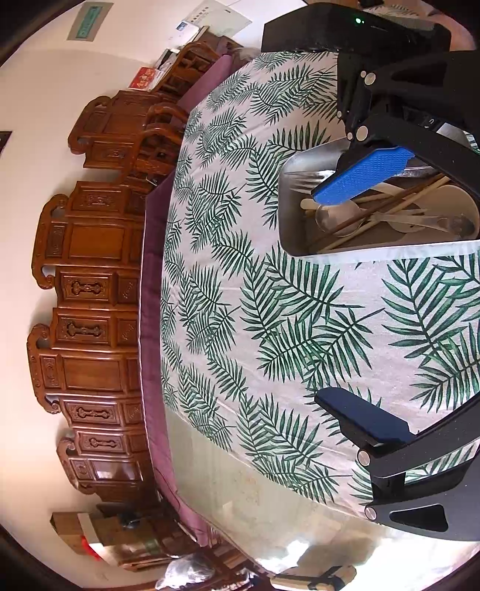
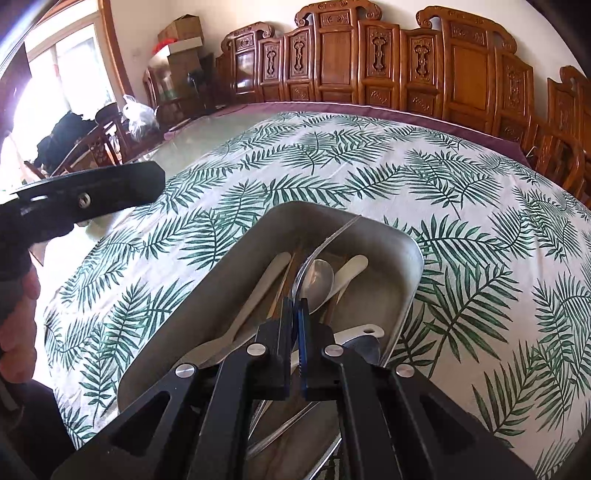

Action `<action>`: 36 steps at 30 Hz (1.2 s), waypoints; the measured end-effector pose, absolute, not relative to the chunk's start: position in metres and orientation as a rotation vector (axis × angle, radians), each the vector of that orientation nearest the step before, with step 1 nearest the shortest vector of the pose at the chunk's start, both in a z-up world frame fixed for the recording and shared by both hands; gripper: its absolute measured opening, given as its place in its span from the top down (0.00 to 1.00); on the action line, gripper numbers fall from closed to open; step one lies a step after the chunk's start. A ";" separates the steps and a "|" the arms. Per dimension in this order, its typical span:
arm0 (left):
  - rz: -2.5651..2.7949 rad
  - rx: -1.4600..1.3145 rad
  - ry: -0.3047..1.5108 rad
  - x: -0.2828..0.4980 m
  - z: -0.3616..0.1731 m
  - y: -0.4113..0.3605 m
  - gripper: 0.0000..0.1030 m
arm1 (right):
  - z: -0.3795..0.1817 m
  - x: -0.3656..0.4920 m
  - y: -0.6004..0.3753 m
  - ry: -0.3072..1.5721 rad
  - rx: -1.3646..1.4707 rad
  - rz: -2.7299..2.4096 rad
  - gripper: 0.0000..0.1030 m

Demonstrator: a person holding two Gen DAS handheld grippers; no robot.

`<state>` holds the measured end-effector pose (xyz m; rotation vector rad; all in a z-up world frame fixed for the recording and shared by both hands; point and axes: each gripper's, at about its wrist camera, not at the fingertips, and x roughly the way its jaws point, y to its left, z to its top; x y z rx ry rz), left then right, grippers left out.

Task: Organize utensils
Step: 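Lower the metal fork into the tray and open the right tool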

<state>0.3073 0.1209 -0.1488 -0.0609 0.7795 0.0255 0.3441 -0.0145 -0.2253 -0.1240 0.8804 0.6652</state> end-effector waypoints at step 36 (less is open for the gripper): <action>0.010 -0.053 0.788 0.287 -0.145 0.102 0.07 | -0.180 0.306 -0.082 0.800 -0.013 0.542 0.63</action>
